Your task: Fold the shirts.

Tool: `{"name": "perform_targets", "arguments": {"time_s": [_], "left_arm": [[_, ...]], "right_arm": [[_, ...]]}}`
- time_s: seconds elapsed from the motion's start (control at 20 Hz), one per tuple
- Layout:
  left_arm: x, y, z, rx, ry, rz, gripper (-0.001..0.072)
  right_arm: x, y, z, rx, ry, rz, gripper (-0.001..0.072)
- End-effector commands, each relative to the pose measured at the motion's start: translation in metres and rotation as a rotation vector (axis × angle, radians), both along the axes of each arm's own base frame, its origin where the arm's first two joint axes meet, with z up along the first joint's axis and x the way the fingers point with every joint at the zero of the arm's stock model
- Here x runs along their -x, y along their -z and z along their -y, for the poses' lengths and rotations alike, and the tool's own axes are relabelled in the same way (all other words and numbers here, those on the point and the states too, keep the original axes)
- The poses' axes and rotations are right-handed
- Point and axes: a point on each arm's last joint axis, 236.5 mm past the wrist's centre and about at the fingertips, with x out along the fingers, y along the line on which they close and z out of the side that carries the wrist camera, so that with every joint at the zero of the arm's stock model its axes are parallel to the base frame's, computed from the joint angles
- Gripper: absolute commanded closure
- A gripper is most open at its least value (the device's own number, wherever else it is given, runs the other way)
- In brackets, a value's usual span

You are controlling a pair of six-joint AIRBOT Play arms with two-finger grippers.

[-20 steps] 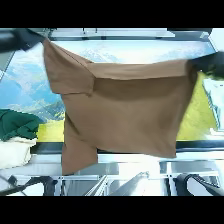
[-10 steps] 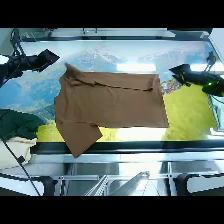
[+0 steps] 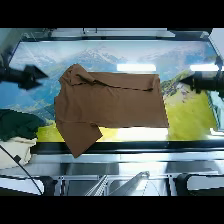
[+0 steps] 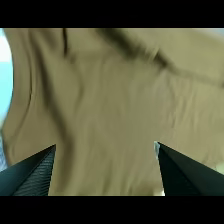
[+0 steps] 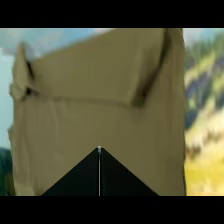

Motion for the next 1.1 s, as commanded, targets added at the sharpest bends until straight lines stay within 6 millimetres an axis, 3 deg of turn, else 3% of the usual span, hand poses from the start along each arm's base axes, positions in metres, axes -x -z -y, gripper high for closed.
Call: {"name": "perform_targets", "arguments": {"time_s": [0.0,0.15,0.25,0.4,0.55,0.65,0.9,1.05], "left_arm": [[0.089,0.067,-0.012,-0.093,0.006,-0.318,-0.0001],[0.133,0.104,-0.016,-0.113,-0.025,-0.445,-0.0001],[0.145,0.118,-0.012,-0.102,-0.032,-0.473,-0.0001],[0.144,0.134,-0.004,-0.12,-0.015,-0.432,0.0012],[0.124,0.136,0.024,-0.067,0.004,-0.326,0.0016],[0.127,0.144,0.029,-0.087,0.01,-0.329,0.0016],[0.147,0.144,0.027,-0.038,0.013,-0.395,0.0017],[0.145,0.14,0.024,-0.006,-0.003,-0.383,0.0018]], "right_arm": [[0.049,0.04,-0.011,0.006,-0.05,-0.161,0.0696],[0.067,0.053,-0.022,-0.015,-0.07,-0.196,0.0696],[0.074,0.057,-0.027,-0.027,-0.089,-0.209,0.0696],[0.08,0.056,-0.032,-0.044,-0.108,-0.218,0.0696],[0.082,0.054,-0.034,-0.052,-0.12,-0.22,0.0696],[0.084,0.05,-0.035,-0.052,-0.129,-0.213,0.0696],[0.083,0.033,-0.023,-0.03,-0.098,-0.173,0.0696],[0.087,0.028,-0.013,-0.04,-0.079,-0.169,0.0696]]}}
